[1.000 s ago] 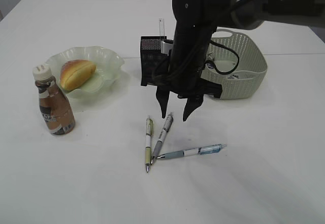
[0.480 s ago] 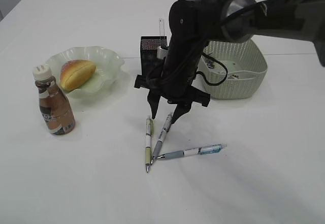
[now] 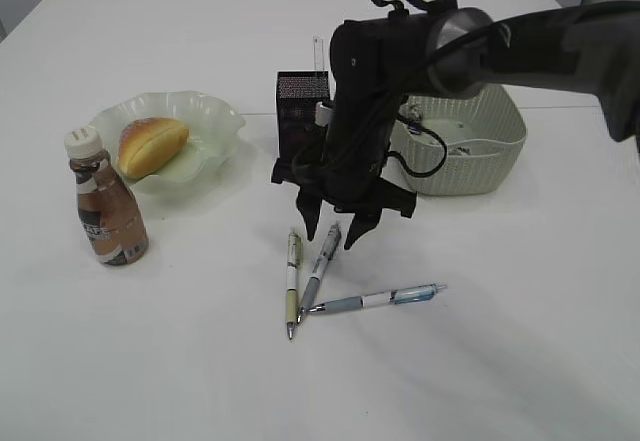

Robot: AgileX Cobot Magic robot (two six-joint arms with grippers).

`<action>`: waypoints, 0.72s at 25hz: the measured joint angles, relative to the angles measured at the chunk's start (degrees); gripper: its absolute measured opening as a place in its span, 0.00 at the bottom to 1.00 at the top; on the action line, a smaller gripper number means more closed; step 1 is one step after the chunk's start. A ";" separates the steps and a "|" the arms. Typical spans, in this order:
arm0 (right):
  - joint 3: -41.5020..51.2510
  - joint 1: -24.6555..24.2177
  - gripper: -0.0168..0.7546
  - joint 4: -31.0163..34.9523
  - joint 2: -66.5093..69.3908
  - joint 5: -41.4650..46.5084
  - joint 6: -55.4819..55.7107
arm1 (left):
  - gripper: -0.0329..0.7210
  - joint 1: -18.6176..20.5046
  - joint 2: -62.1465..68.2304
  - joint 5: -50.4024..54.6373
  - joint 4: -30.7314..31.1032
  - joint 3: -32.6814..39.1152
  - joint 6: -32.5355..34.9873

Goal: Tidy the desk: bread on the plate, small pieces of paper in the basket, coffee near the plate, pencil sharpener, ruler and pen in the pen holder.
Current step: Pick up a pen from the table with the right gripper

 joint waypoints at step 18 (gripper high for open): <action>0.00 0.00 0.52 0.56 3.90 -0.20 0.79 | 0.60 0.00 0.00 0.00 0.00 0.00 0.00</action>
